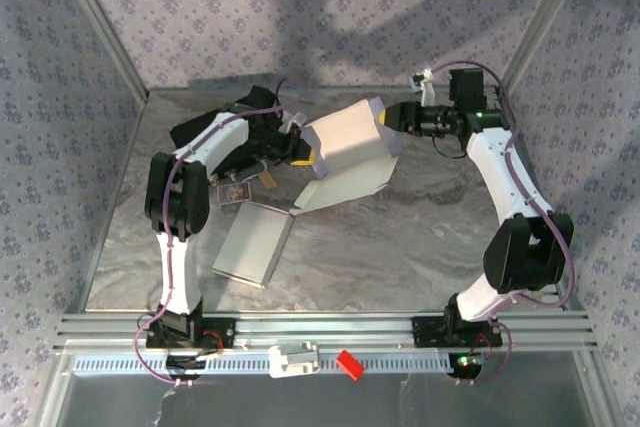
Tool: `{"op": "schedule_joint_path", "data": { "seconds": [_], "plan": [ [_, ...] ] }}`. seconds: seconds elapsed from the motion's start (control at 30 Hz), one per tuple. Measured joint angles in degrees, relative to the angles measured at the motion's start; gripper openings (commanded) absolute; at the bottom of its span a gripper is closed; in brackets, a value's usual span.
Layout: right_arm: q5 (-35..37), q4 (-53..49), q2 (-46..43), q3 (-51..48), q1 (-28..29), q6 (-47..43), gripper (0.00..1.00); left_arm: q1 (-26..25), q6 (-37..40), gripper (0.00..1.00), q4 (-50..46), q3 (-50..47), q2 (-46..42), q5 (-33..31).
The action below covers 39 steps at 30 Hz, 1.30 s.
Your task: Fold the paper box
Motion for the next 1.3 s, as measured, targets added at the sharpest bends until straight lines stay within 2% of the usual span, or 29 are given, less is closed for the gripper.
{"op": "schedule_joint_path", "data": {
  "seconds": [0.3, 0.93, 1.3],
  "plan": [
    [7.5, -4.5, 0.0, 1.9, 2.9, -3.6, 0.39, 0.0, 0.0, 0.00, 0.0, 0.0, 0.0, -1.3],
    [30.1, -8.2, -1.7, 2.1, 11.2, -9.4, 0.39, -0.5, 0.8, 0.00, -0.3, -1.0, -1.3, -3.2],
    [37.4, -10.3, -0.4, 3.3, 14.0, -12.1, 0.42, -0.5, 1.1, 0.00, -0.5, -1.1, -1.3, -4.2]
  ]
}}
